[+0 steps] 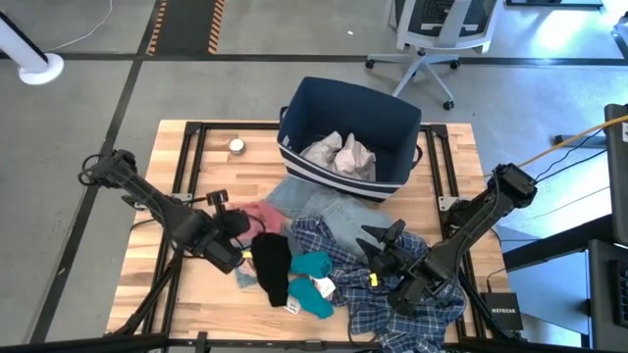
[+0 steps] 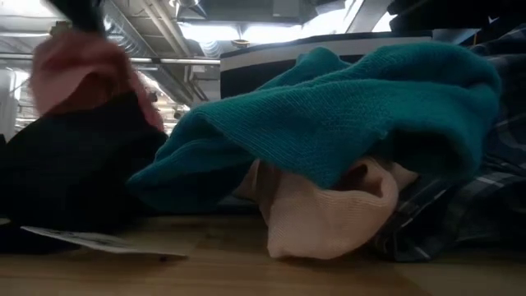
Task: Sort clothes
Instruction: Put the pink underwear into the blue laundry bin
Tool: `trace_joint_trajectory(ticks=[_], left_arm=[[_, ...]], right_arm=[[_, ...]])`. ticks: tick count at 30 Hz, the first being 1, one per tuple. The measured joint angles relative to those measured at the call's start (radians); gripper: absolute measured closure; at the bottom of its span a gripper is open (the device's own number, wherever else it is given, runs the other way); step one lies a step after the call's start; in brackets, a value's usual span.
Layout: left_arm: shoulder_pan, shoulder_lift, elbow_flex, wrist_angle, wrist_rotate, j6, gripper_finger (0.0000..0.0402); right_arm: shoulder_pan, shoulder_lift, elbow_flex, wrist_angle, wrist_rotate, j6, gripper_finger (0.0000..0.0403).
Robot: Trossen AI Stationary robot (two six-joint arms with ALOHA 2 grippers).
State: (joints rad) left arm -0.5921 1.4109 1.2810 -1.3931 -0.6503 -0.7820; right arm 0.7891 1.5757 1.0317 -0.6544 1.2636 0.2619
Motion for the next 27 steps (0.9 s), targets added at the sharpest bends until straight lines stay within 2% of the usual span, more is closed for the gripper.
trace_joint_trajectory(ticks=[7,14,17,20,27], left_arm=[[0.066,0.000,0.217,-0.033,-0.193,0.141,0.0395],[0.163,-0.001,0.361,0.049,-0.292,0.354,0.0398],[0.204,-0.001,0.399,0.146,-0.331,0.465,0.0396],[0.252,-0.001,0.407,0.310,-0.360,0.610,0.0391],[0.402,0.002,0.407,0.670,-0.338,0.908,0.0394]], right_arm=[[0.000,0.000,0.000,0.002,0.000,-0.003,0.0178],[0.000,0.000,0.000,0.002,0.000,-0.004,0.0178],[0.000,0.000,0.000,0.002,0.000,-0.002,0.0178],[0.000,0.000,0.000,0.003,0.000,-0.002,0.0178],[0.000,0.000,0.000,0.002,0.000,-0.002,0.0178]])
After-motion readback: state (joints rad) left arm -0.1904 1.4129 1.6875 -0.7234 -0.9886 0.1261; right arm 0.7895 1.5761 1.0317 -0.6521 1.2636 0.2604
